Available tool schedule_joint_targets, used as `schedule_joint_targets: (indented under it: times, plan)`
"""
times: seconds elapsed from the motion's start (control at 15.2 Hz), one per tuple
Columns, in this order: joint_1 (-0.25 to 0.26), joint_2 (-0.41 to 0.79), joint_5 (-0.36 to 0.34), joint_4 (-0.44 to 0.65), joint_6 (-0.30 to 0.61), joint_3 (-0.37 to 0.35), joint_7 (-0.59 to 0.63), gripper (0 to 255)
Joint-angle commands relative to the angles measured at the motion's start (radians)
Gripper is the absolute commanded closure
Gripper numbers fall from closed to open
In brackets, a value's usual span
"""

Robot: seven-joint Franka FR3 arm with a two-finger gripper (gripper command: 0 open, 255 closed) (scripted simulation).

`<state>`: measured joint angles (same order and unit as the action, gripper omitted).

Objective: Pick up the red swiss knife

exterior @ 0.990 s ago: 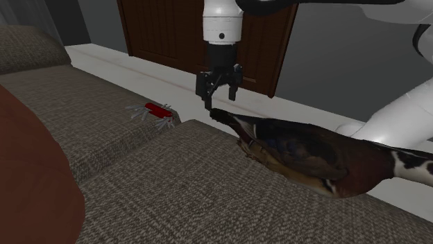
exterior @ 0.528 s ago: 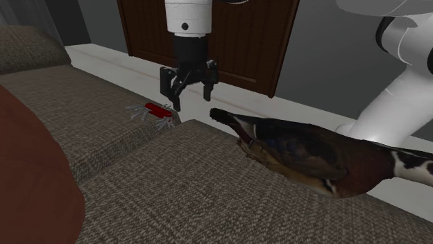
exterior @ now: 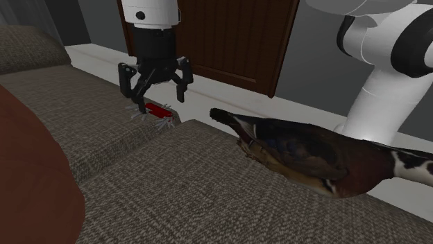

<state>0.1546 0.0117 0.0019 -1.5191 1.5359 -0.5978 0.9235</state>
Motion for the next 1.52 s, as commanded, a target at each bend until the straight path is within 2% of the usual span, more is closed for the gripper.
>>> schedule_joint_targets:
  times: [0.0,0.26,0.4,0.46,1.06,1.45]
  plan:
    - [0.000,-0.001,0.000,-0.026,0.026,0.000,0.001,0]
    - [-0.004,-0.021,0.011,-0.108,0.092,0.004,-0.007,0]
    - [-0.004,-0.021,0.011,-0.108,0.092,0.004,-0.007,0]
    - [-0.004,-0.021,0.011,-0.109,0.093,0.004,-0.008,255]
    - [-0.004,-0.021,0.011,-0.108,0.092,0.004,-0.007,255]
    - [0.002,0.006,-0.004,0.002,0.005,-0.002,0.004,255]
